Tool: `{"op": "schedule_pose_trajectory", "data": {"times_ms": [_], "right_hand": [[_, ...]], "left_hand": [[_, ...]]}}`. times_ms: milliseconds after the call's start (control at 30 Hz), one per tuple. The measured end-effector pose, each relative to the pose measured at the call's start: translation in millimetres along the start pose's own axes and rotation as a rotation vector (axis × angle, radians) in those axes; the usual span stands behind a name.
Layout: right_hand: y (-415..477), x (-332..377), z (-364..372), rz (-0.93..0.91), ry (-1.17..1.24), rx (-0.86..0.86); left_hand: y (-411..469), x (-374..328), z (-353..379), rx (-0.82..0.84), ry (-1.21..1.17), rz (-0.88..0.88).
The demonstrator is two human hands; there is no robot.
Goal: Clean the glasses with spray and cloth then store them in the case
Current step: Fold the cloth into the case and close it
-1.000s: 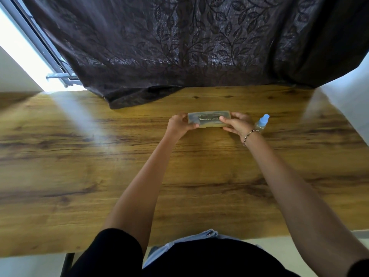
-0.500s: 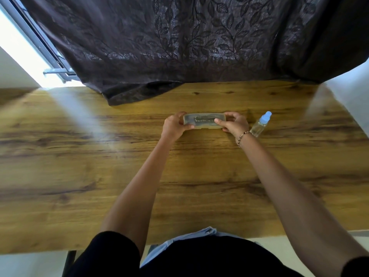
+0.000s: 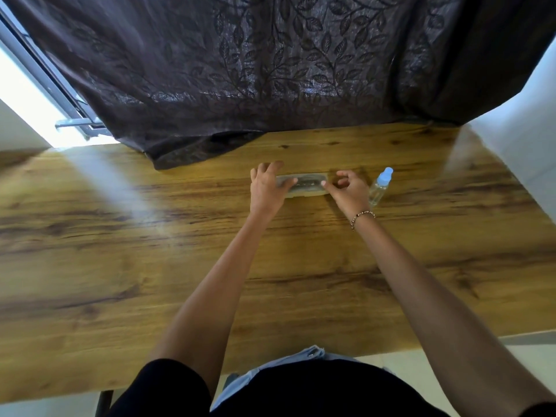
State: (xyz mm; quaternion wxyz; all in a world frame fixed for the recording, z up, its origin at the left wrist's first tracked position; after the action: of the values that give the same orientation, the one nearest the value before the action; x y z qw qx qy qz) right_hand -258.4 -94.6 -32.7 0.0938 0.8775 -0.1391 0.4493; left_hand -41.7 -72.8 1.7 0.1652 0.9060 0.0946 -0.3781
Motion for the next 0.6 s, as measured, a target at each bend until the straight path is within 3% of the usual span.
{"op": "schedule_pose_trajectory", "data": {"times_ms": [100, 267, 400, 600], "right_hand": [[-10, 4, -21, -0.082, 0.08, -0.069], [-24, 14, -77, -0.311, 0.042, -0.339], [-21, 3, -111, -0.309, 0.021, -0.477], [-2, -26, -117, -0.183, 0.073, -0.362]], "left_hand": [[-6, -21, 13, 0.011, -0.071, 0.06], [-17, -51, 40, 0.048, -0.052, 0.179], [-24, -65, 60, 0.101, -0.046, 0.241], [-31, -81, 91, 0.281, -0.087, 0.241]]}}
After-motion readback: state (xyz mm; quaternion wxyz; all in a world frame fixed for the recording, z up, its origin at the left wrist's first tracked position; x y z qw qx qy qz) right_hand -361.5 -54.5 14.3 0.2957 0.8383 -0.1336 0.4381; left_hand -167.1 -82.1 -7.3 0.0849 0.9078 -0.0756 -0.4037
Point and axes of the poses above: each hand's wrist, its own y-axis towards the middle knuckle, its own z-axis out of the palm, x = y × z, the point moved 10 cm from there along y, towards the middle knuckle, and after that the axes turned 10 degrees about -x, right-handed, at the moved point
